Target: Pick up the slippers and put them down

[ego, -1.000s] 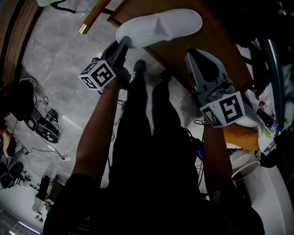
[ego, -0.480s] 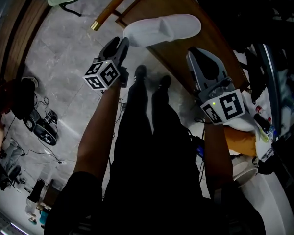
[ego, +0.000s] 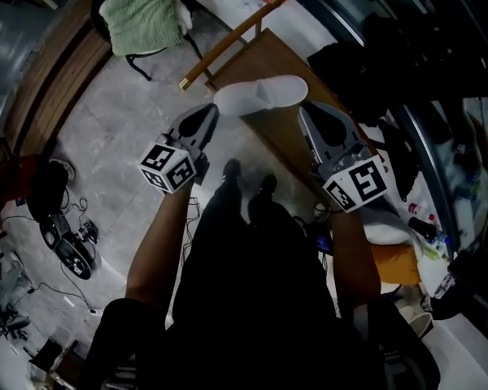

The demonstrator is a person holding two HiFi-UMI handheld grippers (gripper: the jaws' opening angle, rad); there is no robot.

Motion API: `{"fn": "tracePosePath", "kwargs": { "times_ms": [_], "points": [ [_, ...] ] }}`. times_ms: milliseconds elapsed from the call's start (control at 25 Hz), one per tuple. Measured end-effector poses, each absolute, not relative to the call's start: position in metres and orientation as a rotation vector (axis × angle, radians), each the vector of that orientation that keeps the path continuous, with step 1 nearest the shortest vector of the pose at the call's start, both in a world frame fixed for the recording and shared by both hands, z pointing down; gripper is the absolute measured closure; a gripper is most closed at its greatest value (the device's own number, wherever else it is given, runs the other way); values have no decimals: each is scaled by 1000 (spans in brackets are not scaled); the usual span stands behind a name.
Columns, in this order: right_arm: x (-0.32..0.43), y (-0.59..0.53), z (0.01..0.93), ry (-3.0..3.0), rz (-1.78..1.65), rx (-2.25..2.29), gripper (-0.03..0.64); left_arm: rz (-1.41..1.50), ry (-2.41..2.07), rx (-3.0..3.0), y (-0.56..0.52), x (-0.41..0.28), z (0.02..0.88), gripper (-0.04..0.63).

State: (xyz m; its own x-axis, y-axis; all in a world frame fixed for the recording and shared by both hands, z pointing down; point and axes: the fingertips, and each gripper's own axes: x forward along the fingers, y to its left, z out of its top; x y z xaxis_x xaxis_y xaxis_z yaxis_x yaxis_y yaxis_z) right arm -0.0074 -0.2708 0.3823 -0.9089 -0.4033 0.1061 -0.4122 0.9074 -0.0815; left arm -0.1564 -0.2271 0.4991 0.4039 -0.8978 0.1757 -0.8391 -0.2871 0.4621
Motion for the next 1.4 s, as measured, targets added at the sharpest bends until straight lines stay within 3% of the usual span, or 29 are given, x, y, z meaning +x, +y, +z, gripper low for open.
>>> {"fn": "tracePosePath", "kwargs": {
  "times_ms": [560,960,1400],
  "points": [
    [9,-228,287,-3072,-89,509,592,-195,-1231,2658,-219,-91,311,581],
    [17,-216,297,-3066,-50,545,594,-246,-1056,2716,-213,-63,291,581],
    [-6,-223,304,-3072,-28,561,594,-187,-1050,2702,-203,-86,311,581]
  ]
}}
